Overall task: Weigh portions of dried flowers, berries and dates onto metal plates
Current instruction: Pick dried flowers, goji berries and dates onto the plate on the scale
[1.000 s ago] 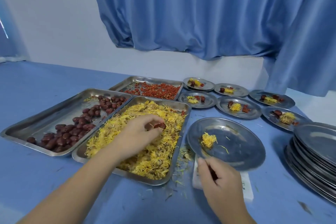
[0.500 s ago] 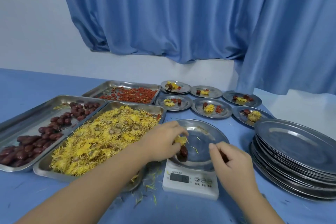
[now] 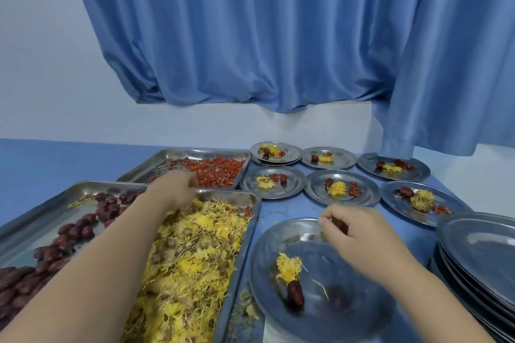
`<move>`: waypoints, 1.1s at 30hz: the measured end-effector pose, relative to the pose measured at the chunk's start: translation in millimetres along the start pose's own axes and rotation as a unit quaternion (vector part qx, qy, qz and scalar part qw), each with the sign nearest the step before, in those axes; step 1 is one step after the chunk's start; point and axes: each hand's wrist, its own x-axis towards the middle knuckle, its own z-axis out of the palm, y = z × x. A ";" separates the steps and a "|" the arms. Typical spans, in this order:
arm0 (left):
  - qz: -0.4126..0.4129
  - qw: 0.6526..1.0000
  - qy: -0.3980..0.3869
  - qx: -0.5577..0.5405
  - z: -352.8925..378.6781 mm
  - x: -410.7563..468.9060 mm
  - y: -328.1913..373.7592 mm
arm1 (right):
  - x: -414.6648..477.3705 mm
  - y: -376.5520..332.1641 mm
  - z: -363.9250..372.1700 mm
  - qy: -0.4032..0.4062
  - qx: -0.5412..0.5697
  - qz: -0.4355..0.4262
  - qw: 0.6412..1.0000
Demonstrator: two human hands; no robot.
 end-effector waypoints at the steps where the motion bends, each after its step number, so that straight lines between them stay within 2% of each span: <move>1: -0.013 1.000 0.000 -0.005 6.7 13.3 -4.2 | 2.7 0.7 0.2 -0.007 -0.005 -0.006 1.000; 4: -0.026 0.999 -0.016 -0.022 26.3 48.4 -3.1 | 10.7 2.8 -1.3 -0.022 -0.002 -0.016 1.000; 9: -0.028 0.997 -0.066 0.012 50.9 92.4 16.8 | 15.4 2.9 -6.2 -0.022 0.052 -0.016 0.998; 18: -0.104 0.986 -0.126 0.024 68.0 126.6 14.2 | 15.0 16.4 -5.1 -0.030 0.068 0.018 0.997; 33: -0.085 0.992 -0.090 -0.024 63.1 126.3 27.4 | 16.6 32.9 -16.2 0.003 0.055 0.015 0.998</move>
